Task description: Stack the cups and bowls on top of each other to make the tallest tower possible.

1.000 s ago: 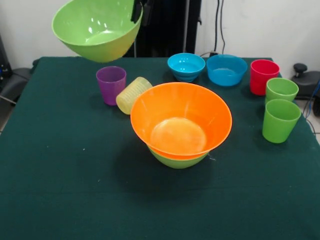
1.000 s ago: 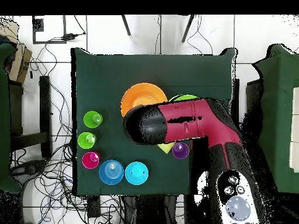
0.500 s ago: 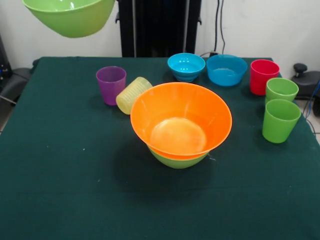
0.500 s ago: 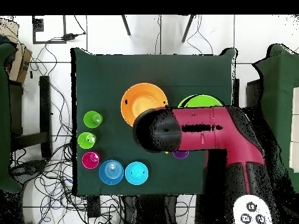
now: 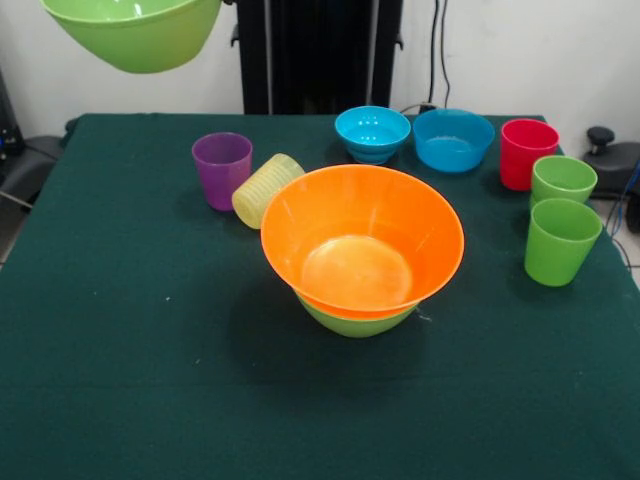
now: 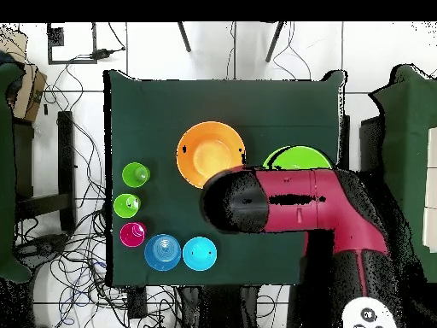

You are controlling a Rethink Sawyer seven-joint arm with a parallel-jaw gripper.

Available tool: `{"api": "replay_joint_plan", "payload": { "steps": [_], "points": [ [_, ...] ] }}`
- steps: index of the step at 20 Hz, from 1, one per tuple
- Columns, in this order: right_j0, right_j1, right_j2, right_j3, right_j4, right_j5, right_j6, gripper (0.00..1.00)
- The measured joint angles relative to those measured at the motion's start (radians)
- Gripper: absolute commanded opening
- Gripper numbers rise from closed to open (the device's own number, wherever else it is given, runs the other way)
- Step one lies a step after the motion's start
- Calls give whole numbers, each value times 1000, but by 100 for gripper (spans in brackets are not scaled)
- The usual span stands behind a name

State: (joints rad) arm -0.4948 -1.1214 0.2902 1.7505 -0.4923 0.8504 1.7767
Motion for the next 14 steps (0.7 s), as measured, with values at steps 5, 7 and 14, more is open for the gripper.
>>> {"api": "replay_joint_plan", "payload": {
  "steps": [5,7,14],
  "points": [
    [16,-24,-15,56,1,-47,0,0],
    [21,-25,-20,65,1,-57,0,0],
    [67,-10,-47,74,1,-86,1,0]
  ]
}}
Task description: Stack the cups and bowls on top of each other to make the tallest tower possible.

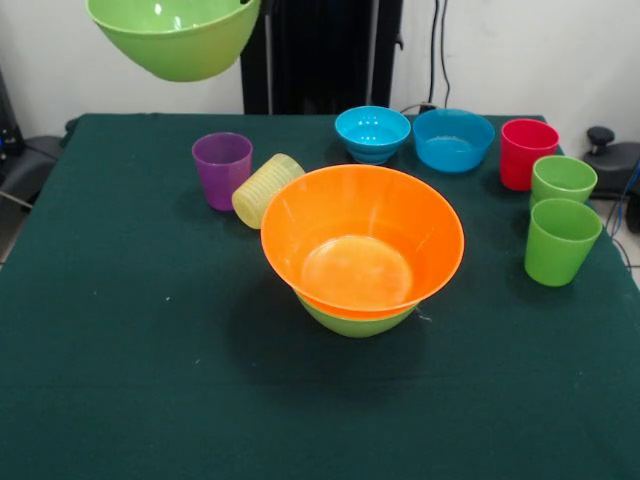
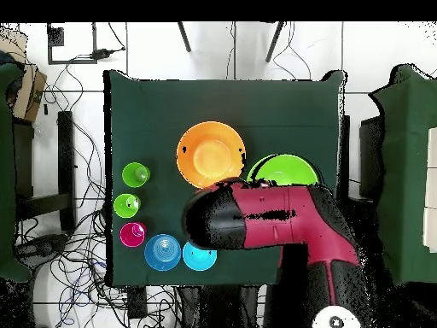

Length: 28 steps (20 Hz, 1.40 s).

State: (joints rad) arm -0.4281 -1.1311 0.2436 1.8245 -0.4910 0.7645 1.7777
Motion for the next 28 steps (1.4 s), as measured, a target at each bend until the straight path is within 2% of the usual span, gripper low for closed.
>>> {"api": "replay_joint_plan", "payload": {
  "steps": [15,28],
  "points": [
    [57,130,-54,-14,0,-61,25,0],
    [118,148,-99,-14,42,-61,75,0]
  ]
}}
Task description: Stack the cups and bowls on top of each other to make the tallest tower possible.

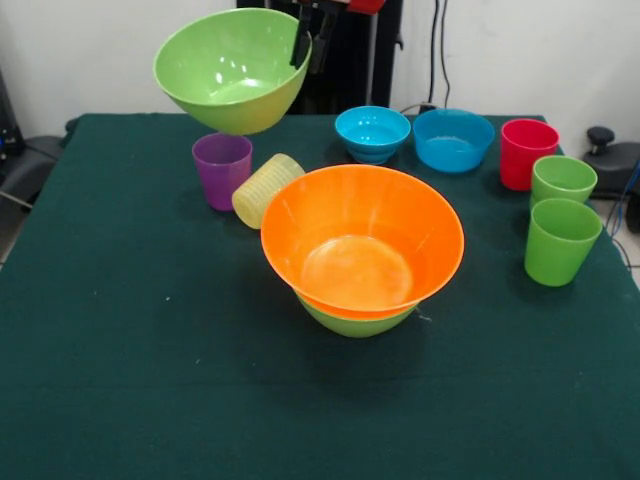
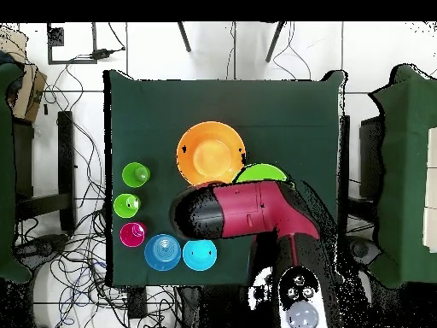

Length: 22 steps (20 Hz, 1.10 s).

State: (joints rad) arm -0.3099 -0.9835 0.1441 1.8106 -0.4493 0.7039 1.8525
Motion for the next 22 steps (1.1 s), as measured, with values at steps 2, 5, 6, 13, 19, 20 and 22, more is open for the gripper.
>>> {"api": "replay_joint_plan", "payload": {
  "steps": [2,5,6,13,19,20,22],
  "points": [
    [9,0,-6,0,7,0,3,0],
    [16,0,-12,0,17,0,3,0],
    [17,0,-13,0,21,0,3,0],
    [19,10,-20,0,41,-7,3,0],
    [35,31,-30,-2,49,-12,3,0],
    [38,34,-31,-3,50,-12,3,0],
    [47,42,-34,-7,54,-12,3,0]
  ]
}}
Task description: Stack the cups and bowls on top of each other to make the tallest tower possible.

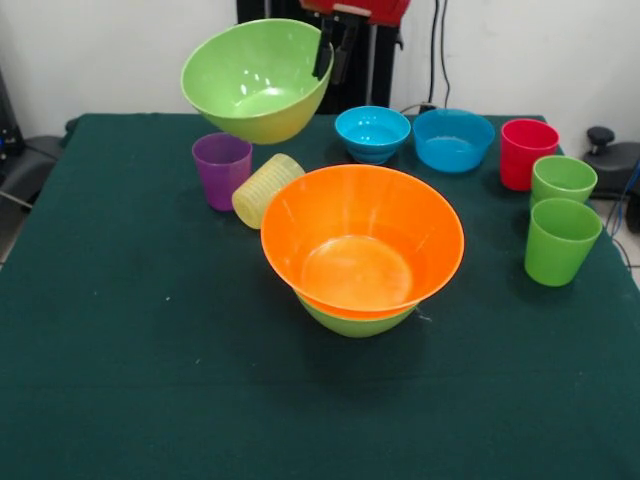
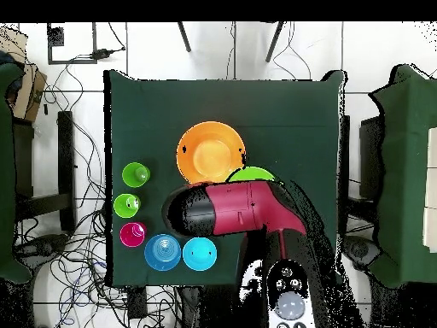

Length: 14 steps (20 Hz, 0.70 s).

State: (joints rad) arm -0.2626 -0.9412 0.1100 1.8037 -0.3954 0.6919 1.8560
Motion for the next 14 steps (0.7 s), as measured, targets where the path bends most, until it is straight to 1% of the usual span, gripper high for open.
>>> {"api": "replay_joint_plan", "payload": {
  "steps": [4,9,14],
  "points": [
    [25,15,-9,-13,15,0,3,0],
    [40,17,-21,-26,36,0,3,0],
    [41,17,-34,-41,55,0,3,0]
  ]
}}
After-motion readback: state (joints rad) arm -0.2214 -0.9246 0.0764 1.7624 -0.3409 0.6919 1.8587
